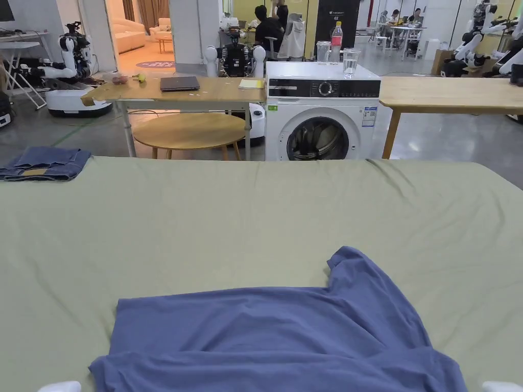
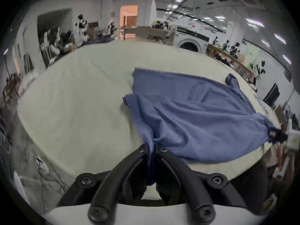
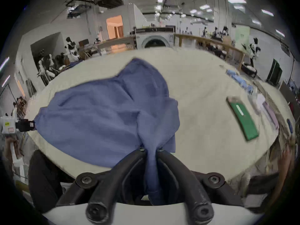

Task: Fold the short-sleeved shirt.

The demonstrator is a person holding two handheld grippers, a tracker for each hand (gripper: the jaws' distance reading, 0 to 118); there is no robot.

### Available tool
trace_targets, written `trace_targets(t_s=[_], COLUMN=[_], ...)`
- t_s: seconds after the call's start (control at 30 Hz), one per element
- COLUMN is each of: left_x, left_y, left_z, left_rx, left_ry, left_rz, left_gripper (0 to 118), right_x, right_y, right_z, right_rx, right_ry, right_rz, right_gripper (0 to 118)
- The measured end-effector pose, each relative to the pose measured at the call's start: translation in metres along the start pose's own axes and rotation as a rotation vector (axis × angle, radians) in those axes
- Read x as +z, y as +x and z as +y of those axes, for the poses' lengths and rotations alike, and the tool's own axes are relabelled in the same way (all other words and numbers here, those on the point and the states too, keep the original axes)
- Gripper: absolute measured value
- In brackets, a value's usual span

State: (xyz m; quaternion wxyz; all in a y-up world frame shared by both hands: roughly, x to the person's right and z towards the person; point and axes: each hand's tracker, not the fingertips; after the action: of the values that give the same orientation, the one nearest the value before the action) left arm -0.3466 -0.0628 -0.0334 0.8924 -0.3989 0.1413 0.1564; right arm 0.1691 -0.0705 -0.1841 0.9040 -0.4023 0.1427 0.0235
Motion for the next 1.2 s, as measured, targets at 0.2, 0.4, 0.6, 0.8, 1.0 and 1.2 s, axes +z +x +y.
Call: trace_targets(t_s=[0.2, 0.4, 0.6, 0.8, 1.0, 1.2], left_x=[0.052, 0.071, 0.034, 0.001, -0.057, -0.145], left_y=[0.022, 0.077, 0.082, 0.052, 0.024, 0.0], left_z=[0.022, 0.069, 0.064, 0.071, 0.113, 0.167], left_rx=[-0.081, -0.272, -0.273, -0.233, -0.202, -0.146], left_ry=[0.276, 0.445, 0.361, 0.294, 0.239, 0.09], left_rz=[0.012, 0.043, 0.086, 0.09, 0.137, 0.189], left_gripper=[115, 115, 0, 0, 11, 111], right_x=[0.042, 0.087, 0.075, 0.048, 0.016, -0.019], right_y=[-0.017, -0.093, -0.137, -0.137, -0.129, -0.111], right_z=[0.021, 0.08, 0.077, 0.077, 0.091, 0.116], right_rx=[-0.055, 0.065, 0.201, 0.221, 0.199, 0.183], right_ry=[0.208, 0.523, 0.587, 0.496, 0.448, 0.384], right_rz=[0.051, 0.124, 0.073, 0.128, 0.129, 0.148], right_gripper=[115, 115, 0, 0, 0, 0])
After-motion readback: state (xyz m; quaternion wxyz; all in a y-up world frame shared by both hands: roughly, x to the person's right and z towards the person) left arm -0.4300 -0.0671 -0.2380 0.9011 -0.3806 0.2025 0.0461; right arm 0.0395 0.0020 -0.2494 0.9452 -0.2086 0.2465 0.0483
